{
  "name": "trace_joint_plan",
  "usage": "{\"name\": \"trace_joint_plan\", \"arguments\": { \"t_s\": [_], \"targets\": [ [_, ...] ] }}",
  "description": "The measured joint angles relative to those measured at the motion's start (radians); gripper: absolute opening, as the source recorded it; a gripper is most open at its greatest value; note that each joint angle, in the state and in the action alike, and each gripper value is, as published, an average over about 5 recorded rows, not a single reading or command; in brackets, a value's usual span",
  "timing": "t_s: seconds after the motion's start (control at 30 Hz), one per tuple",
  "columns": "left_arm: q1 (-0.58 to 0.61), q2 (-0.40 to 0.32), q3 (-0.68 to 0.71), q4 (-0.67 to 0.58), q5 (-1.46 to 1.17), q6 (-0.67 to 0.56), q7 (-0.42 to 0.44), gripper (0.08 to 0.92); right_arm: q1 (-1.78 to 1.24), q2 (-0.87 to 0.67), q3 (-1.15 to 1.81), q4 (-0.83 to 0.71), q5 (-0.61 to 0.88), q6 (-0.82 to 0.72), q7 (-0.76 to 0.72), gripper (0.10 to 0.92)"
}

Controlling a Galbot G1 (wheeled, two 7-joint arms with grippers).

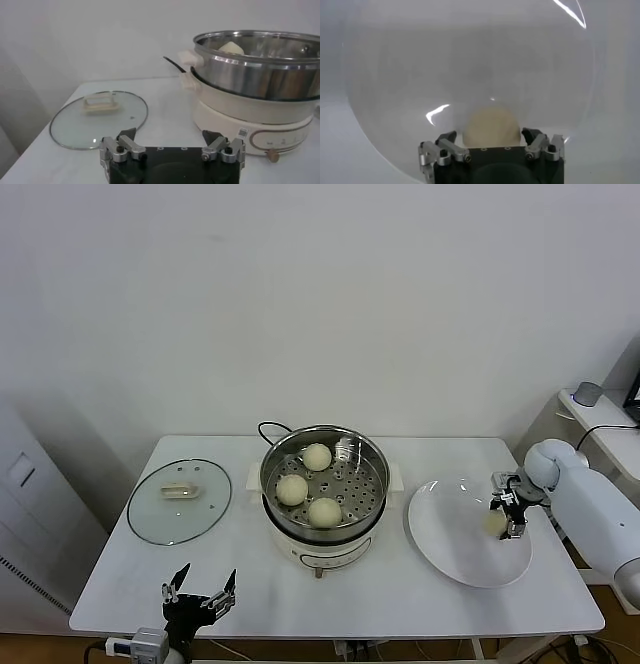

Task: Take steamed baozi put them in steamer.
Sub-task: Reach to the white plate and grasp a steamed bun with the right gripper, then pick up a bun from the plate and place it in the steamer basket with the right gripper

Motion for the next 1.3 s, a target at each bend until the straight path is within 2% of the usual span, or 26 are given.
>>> {"name": "trace_joint_plan", "arguments": {
  "t_s": [0.2,0.5,0.87,1.1,1.3],
  "targets": [
    [-0.002,0.000,0.001,0.001,0.002,0.000,0.000,0.823,0.011,-0.005,-0.006,0.006,0.012,-0.011,-0.008,0.481],
    [-0.019,0.000,0.005,0.014,0.030,-0.006,-0.010,0.823,0.096,-0.072,-0.111,0.098,0.121,-0.076,-0.032,0.431],
    [-0.033,0.000,0.012,0.028,0.137,-0.008,-0.034,0.823,0.514,-0.143,-0.575,0.313,0.489,-0.278,-0.041,0.433],
    [-0.032,0.000,0.017,0.011,0.178,-0.017,-0.042,0.823,0.783,-0.074,-0.870,0.417,0.749,-0.414,-0.002,0.433],
    [-0.037,0.000,0.018,-0.004,0.188,-0.017,-0.044,0.823,0.892,0.014,-0.998,0.456,0.903,-0.519,0.051,0.433]
  ]
}}
